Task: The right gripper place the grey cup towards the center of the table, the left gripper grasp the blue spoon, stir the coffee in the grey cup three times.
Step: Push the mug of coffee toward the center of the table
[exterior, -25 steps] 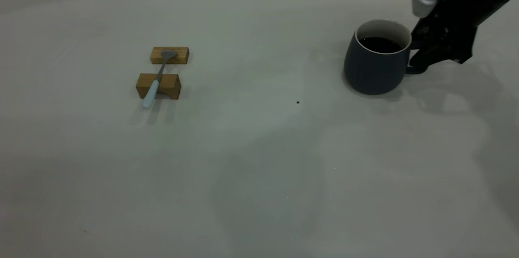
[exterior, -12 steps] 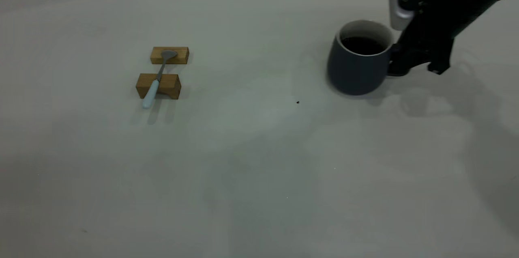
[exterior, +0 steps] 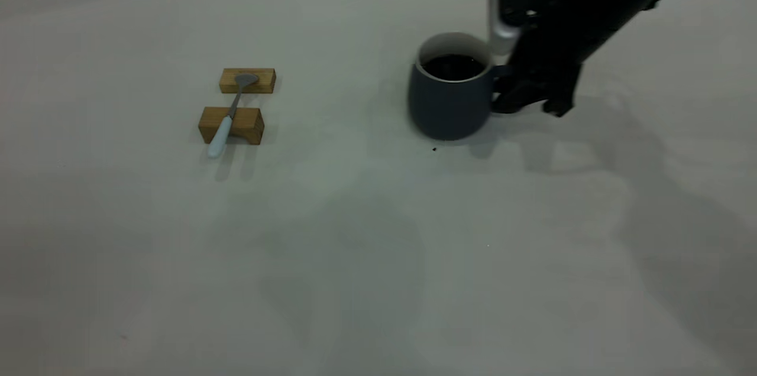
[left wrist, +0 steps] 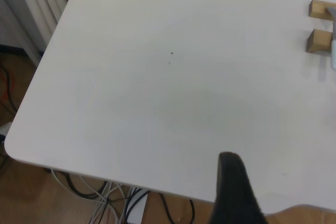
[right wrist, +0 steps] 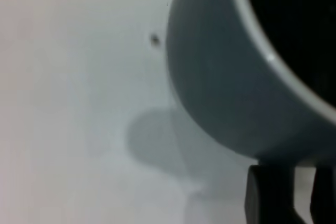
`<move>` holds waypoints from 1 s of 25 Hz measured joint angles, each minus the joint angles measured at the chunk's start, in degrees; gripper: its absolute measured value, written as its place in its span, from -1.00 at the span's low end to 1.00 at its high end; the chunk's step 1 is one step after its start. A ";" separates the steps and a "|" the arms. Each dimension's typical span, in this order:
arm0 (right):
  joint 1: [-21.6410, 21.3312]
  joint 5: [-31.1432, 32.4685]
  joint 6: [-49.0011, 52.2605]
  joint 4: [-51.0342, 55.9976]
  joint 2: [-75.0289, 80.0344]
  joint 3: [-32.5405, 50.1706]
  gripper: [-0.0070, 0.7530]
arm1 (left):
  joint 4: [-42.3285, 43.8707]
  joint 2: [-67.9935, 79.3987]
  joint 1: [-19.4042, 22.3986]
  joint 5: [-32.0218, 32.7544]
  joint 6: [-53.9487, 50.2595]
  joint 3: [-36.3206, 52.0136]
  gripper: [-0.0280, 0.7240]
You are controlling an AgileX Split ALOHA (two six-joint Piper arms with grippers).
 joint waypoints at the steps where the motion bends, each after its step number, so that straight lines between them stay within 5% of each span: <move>1: 0.73 0.08 0.00 0.15 0.36 -0.68 -0.34 | 0.00 0.00 0.00 0.00 0.00 0.00 0.52; 7: 5.33 0.39 0.00 1.79 1.60 -3.44 -0.34 | 0.00 0.00 0.00 0.00 0.00 0.00 0.52; 14: 4.93 0.77 2.23 4.48 1.67 -4.02 -0.27 | 0.00 0.00 0.00 0.00 0.00 0.00 0.52; 19: 2.14 1.65 10.15 1.55 0.99 -3.90 0.15 | 0.00 0.00 0.00 0.00 0.00 0.00 0.52; 25: 0.02 10.03 17.28 -5.05 -3.07 -3.79 0.50 | 0.00 0.00 0.00 0.00 -0.06 0.00 0.52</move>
